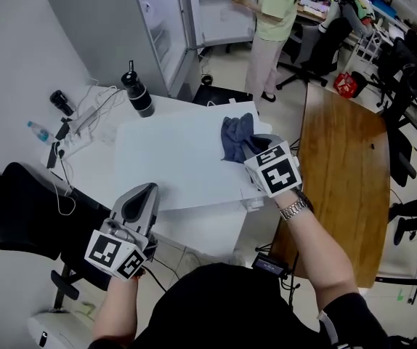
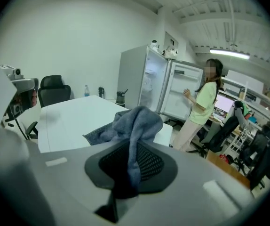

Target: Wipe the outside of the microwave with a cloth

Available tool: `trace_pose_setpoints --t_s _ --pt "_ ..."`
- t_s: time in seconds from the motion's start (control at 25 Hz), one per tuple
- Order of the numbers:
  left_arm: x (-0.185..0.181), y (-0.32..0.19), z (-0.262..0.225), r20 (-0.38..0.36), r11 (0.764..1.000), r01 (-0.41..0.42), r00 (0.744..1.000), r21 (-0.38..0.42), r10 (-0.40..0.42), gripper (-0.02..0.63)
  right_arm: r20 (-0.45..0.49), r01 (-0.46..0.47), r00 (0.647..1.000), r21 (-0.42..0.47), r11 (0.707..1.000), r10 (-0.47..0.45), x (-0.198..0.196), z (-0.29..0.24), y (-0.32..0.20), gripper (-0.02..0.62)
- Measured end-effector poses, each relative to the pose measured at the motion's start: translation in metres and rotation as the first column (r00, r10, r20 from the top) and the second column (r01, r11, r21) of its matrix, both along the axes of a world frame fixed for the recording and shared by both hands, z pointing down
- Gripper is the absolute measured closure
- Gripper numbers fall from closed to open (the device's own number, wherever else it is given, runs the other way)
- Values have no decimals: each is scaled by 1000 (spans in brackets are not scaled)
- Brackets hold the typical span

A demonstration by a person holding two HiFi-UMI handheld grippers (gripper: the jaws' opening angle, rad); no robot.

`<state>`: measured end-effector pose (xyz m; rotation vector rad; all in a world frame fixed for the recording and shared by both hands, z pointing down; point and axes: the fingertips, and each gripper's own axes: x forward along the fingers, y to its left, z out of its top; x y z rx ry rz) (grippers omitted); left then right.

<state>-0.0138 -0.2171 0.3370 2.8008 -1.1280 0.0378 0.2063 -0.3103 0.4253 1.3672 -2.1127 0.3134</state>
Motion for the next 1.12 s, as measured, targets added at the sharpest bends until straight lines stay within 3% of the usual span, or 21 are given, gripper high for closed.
trace_pose_setpoints --t_s 0.76,1.12 --pt "44 20 2 54 998 60 997 -5 -60 601 44 -67 997 36 997 66 90 10 1 546" --pt "51 27 8 80 996 89 993 -16 -88 601 68 -63 996 -6 998 63 103 52 1 548"
